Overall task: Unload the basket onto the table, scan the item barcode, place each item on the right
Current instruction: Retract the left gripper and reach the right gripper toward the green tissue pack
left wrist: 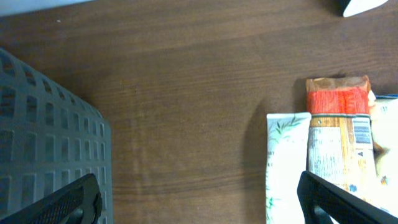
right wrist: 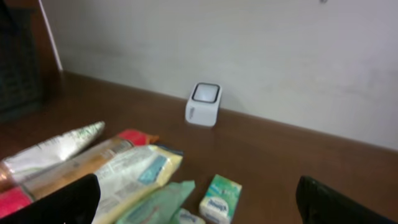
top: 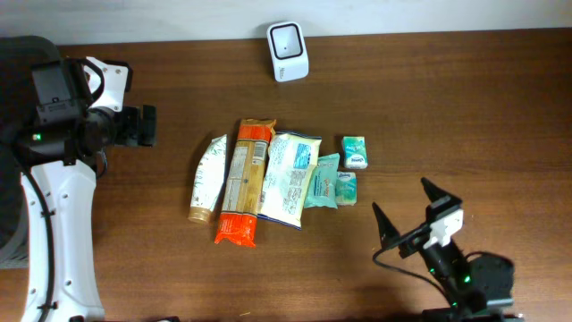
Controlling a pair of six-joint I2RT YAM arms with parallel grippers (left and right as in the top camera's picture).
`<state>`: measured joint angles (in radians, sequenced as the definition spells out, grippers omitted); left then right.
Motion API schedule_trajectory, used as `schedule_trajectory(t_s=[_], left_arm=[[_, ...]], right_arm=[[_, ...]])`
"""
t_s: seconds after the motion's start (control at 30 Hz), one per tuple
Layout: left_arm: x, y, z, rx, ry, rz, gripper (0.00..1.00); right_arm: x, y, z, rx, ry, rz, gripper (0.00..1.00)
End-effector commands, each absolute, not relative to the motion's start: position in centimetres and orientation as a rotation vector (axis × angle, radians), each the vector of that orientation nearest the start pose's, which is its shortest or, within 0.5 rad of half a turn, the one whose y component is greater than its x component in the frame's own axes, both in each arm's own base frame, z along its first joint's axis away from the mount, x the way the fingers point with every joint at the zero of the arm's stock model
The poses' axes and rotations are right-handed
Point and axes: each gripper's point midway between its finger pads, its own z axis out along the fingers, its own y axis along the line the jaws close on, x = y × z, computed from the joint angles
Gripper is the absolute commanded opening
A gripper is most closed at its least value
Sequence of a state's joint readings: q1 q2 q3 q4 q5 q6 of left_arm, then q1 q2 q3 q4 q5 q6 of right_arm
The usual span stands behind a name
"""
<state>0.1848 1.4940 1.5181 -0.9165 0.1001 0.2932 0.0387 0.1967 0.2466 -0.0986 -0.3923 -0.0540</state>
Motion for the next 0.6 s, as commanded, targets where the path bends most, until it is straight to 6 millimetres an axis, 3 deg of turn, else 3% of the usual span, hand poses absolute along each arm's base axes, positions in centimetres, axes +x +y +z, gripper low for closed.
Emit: schedule_trajectory(t_s=[0.0, 0.2, 0.33, 0.4, 0.5, 0.57], left_arm=[[39.2, 5.6, 26.1, 0.194, 2.426, 0.093, 0.99], [39.2, 5.6, 26.1, 0.194, 2.426, 0.093, 0.99], [39.2, 5.6, 26.1, 0.194, 2.426, 0.093, 0.99], [39.2, 5.6, 26.1, 0.194, 2.426, 0.093, 0.99], [39.2, 5.6, 26.1, 0.194, 2.426, 0.093, 0.99], [39.2, 5.6, 26.1, 0.194, 2.426, 0.093, 0.99]], right_arm=[[24.0, 8.1, 26.4, -0.394, 1.647, 0.366, 0.99], [26.3, 9.5, 27.0, -0.382, 2.089, 0.561, 0.98], [27.0, 11.8, 25.9, -0.429, 2.185, 0.78, 0.98], [27.5, 12.9, 24.4, -0.442, 2.231, 0.909, 0.98], [28.8, 12.7, 19.2, -0.341, 2.435, 0.973, 0.97], [30.1, 10.7, 14.1, 0.02, 2.681, 0.876, 0.96]])
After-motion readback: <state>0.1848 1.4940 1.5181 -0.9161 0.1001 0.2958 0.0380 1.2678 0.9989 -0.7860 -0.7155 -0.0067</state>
